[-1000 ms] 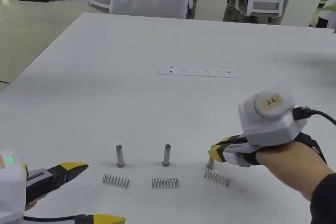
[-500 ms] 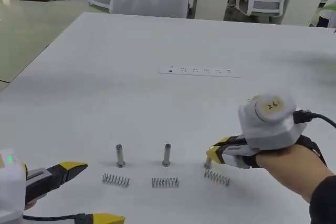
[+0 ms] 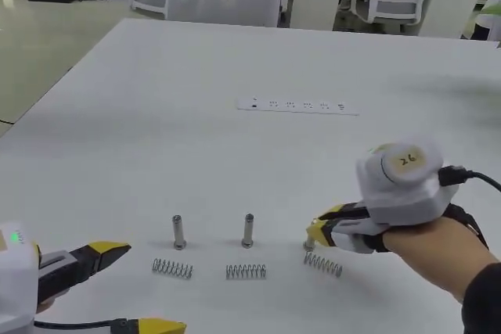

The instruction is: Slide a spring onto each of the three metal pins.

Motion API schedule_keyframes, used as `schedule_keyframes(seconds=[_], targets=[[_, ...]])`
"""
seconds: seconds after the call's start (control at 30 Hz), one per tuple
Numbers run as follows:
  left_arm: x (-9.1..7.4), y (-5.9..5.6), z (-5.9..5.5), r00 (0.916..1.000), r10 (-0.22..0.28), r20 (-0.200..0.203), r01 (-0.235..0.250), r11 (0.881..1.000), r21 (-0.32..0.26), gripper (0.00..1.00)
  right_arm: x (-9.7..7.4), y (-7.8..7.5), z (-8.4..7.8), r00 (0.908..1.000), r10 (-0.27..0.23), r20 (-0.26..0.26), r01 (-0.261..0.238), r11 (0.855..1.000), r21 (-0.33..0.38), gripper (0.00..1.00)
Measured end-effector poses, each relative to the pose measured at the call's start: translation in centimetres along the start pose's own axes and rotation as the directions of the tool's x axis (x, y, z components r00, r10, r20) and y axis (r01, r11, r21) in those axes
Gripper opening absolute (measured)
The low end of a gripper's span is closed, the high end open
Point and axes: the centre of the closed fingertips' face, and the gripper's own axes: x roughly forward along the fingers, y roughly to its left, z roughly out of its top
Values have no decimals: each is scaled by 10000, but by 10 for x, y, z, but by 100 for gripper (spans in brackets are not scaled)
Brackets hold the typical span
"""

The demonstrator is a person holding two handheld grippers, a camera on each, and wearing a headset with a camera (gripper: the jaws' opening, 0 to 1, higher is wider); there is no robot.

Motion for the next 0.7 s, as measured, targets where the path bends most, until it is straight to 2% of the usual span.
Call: schedule_keyframes(seconds=[0.27,0.43,0.53,0.7], targets=[[0,0,0,10000,-19,-16,19,10000,4,74,-11,-2,-15,10000,45,-65,-42,9994,350,12],[0,-1,-1,10000,-52,-39,53,10000,17,74,-9,6,-34,9974,395,-607,-372,9986,385,12],[0,-1,-1,10000,-67,-50,67,10000,27,74,-7,12,-43,9938,566,-952,-553,9983,162,12],[-1,0,-1,10000,-43,-31,43,10000,14,74,-5,10,-48,9902,410,-1334,-452,9986,-290,13]])
